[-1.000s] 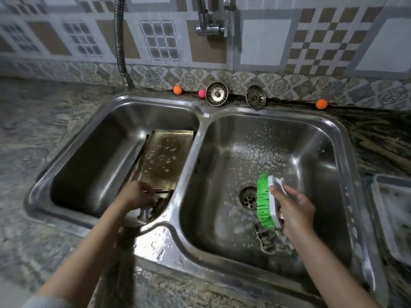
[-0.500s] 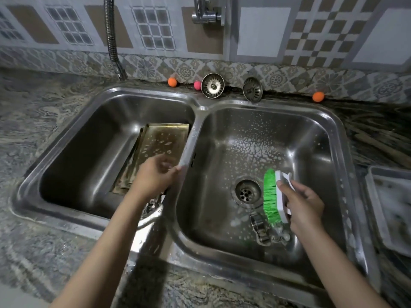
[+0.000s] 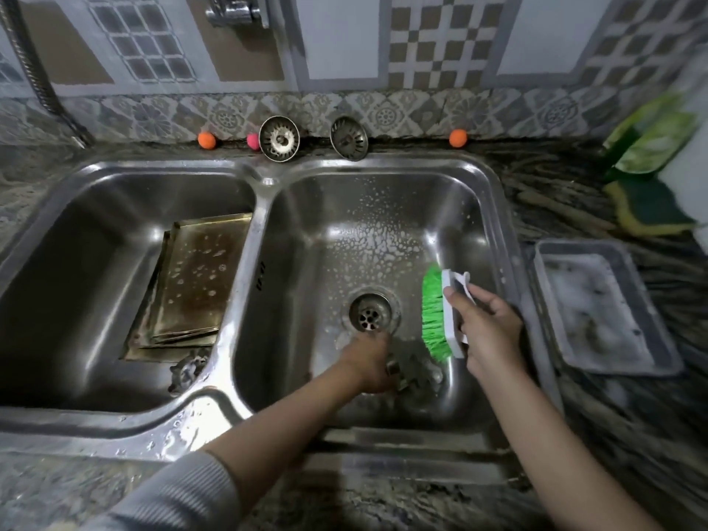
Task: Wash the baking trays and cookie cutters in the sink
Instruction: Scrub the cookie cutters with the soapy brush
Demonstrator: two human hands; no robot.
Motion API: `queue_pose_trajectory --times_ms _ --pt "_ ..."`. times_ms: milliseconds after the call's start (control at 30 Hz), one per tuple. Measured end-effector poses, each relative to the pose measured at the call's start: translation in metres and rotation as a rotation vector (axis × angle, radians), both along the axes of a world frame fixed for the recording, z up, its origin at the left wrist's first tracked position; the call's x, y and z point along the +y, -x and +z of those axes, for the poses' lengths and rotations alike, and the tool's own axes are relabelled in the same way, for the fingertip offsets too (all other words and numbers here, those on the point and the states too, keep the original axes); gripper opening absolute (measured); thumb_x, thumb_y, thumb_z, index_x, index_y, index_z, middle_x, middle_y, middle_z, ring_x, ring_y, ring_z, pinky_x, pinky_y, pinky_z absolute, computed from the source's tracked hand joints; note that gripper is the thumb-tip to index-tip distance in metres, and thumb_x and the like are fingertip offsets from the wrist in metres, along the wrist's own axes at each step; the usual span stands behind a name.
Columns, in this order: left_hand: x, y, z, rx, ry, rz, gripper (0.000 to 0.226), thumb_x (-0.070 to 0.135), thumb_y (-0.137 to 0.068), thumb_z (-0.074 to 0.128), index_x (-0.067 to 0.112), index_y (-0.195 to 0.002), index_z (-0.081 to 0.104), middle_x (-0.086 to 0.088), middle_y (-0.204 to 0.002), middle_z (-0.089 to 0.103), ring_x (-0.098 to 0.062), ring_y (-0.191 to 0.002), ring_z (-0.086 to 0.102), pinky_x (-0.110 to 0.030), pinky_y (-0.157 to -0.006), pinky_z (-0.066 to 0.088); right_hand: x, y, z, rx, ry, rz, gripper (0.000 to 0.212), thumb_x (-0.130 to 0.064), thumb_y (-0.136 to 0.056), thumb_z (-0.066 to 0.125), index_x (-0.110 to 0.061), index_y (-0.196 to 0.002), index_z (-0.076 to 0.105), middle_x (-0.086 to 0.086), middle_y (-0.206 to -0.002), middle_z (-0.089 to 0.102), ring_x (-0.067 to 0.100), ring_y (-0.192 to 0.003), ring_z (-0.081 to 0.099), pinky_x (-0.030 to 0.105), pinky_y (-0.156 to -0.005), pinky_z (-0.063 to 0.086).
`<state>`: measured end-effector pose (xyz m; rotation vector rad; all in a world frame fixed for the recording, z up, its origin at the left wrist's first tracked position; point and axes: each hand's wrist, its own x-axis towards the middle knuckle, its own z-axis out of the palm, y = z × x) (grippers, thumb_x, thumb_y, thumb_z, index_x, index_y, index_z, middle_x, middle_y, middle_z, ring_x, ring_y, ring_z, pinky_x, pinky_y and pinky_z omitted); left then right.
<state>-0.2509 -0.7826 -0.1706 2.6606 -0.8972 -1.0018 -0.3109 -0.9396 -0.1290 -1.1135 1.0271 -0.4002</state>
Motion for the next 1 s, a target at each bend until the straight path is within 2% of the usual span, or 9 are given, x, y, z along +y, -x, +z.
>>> queue_pose_trajectory --times_ms 100,200,400,500,600,667,833,900,1000 --pt "-0.005 0.0 -0.019 -0.009 -0.048 0.045 0.073 0.045 -0.073 0.073 0.012 -0.13 0.042 -0.016 -0.123 0.055 -0.033 -0.112 0.055 -0.037 -0.086 0.048 0.003 -0.001 0.002 0.005 -0.022 -0.006 0.045 -0.021 -0.068 0.085 -0.018 -0.109 0.068 0.009 -0.101 0.072 0.018 -0.075 0.065 0.024 -0.051 0.045" --pt "-0.006 -0.003 -0.027 -0.017 -0.015 0.079 0.07 0.045 -0.071 0.075 0.012 -0.125 0.045 -0.014 -0.119 0.058 -0.032 -0.106 0.058 -0.035 -0.08 0.048 0.003 0.001 0.007 0.01 -0.012 -0.01 0.041 -0.021 -0.069 0.085 -0.021 -0.106 0.068 0.008 -0.101 0.072 0.019 -0.077 0.066 0.027 -0.058 0.048" --pt "-0.006 -0.008 -0.033 0.104 0.317 0.266 0.055 0.04 -0.065 0.073 0.01 -0.106 0.053 -0.009 -0.099 0.065 -0.025 -0.09 0.061 -0.039 -0.074 0.054 0.004 0.005 0.019 0.025 0.001 -0.007 0.034 -0.02 -0.069 0.084 -0.027 -0.097 0.067 0.012 -0.103 0.071 0.015 -0.07 0.062 0.024 -0.056 0.045" --pt "-0.008 -0.011 -0.019 0.169 0.512 0.409 0.043 0.019 -0.063 0.078 0.01 -0.099 0.056 -0.007 -0.097 0.065 -0.019 -0.085 0.062 -0.034 -0.072 0.054 0.003 0.01 0.033 0.019 0.06 0.023 0.033 -0.021 -0.068 0.085 -0.029 -0.095 0.066 0.01 -0.105 0.071 0.021 -0.086 0.068 0.026 -0.063 0.05" --pt "-0.008 -0.015 0.001 0.302 0.75 0.601 0.042 -0.001 -0.065 0.077 0.017 -0.096 0.055 -0.006 -0.095 0.063 -0.011 -0.075 0.062 -0.033 -0.073 0.055 -0.004 0.023 0.063 -0.008 0.206 0.083 0.043 -0.019 -0.069 0.084 -0.022 -0.108 0.066 0.006 -0.103 0.071 0.02 -0.085 0.07 0.025 -0.056 0.056" --pt "-0.008 -0.018 0.02 0.374 0.861 0.711 0.042 -0.008 -0.072 0.075 0.014 -0.102 0.056 -0.006 -0.095 0.062 -0.007 -0.074 0.063 -0.027 -0.069 0.055 -0.016 0.033 0.087 -0.031 0.373 0.137 0.047 -0.017 -0.069 0.082 -0.018 -0.113 0.065 0.002 -0.106 0.07 0.018 -0.087 0.07 0.026 -0.062 0.06" --pt "-0.008 -0.018 0.056 0.55 1.027 0.848 0.038 0.004 -0.079 0.074 0.012 -0.114 0.061 -0.016 -0.11 0.064 -0.024 -0.089 0.067 -0.056 -0.081 0.053 -0.065 0.054 0.118 -0.006 0.759 0.125 0.039 -0.014 -0.07 0.083 -0.019 -0.104 0.066 -0.006 -0.097 0.066 -0.01 -0.078 0.063 0.004 -0.059 0.046" --pt "-0.009 -0.013 0.063 0.548 1.037 0.847 0.033 0.01 -0.081 0.072 0.014 -0.112 0.063 -0.011 -0.107 0.064 -0.023 -0.087 0.066 -0.054 -0.079 0.054 -0.083 0.062 0.115 0.079 0.857 0.13 0.038 -0.016 -0.071 0.083 -0.02 -0.104 0.066 0.0 -0.1 0.065 0.004 -0.085 0.063 0.015 -0.063 0.046" --pt "-0.011 -0.007 0.067 0.546 1.044 0.826 0.028 0.014 -0.084 0.069 0.02 -0.111 0.062 -0.009 -0.107 0.064 -0.02 -0.076 0.065 -0.039 -0.066 0.055 -0.101 0.069 0.101 0.228 0.941 0.154 0.043 -0.018 -0.072 0.082 -0.013 -0.112 0.066 0.007 -0.115 0.064 0.02 -0.101 0.058 0.026 -0.076 0.042"
